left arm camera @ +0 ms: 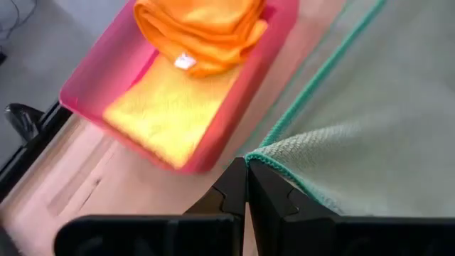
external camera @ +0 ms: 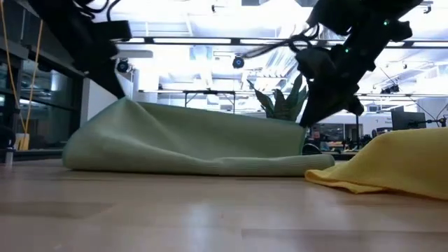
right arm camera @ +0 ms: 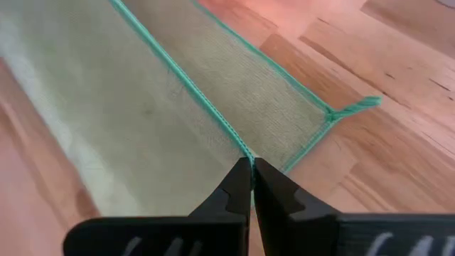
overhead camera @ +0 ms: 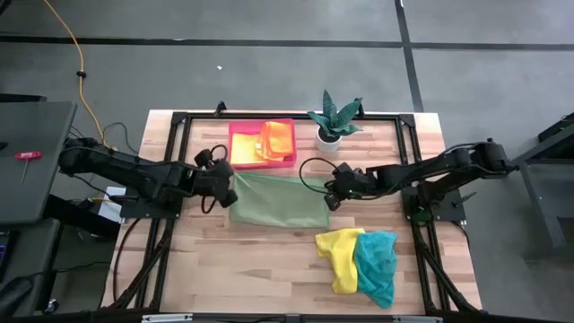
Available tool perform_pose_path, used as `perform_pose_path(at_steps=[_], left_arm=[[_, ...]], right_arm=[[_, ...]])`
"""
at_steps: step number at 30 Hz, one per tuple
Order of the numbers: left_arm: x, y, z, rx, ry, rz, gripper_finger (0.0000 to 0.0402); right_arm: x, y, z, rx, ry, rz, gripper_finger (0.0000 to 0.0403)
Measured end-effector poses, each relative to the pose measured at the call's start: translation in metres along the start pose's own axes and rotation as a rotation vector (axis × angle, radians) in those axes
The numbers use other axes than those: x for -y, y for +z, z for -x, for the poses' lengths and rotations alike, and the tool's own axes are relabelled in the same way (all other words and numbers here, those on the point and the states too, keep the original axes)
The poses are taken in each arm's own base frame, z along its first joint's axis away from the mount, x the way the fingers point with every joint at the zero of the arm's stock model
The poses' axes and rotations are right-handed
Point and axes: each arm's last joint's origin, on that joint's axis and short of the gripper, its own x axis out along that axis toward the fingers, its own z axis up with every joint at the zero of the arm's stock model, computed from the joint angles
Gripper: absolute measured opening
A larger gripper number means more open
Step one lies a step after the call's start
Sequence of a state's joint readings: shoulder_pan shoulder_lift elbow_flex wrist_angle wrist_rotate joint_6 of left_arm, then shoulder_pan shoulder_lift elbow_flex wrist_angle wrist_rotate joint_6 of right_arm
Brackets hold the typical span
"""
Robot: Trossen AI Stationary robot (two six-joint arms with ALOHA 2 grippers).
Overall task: Fold microfiber towels
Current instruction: Fold the green microfiber towel
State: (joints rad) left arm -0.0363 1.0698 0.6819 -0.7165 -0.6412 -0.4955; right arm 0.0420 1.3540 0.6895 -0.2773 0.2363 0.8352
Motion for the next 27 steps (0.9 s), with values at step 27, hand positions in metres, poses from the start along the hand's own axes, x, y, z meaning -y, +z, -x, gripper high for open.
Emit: perform_pose_path(at_steps=[27], left_arm=[[0.021,-0.008,-0.004,-0.11,-0.153,0.025,0.0]], right_arm=[[0.007,0.004,0.022,-0.161,0.138,-0.141,0.0]])
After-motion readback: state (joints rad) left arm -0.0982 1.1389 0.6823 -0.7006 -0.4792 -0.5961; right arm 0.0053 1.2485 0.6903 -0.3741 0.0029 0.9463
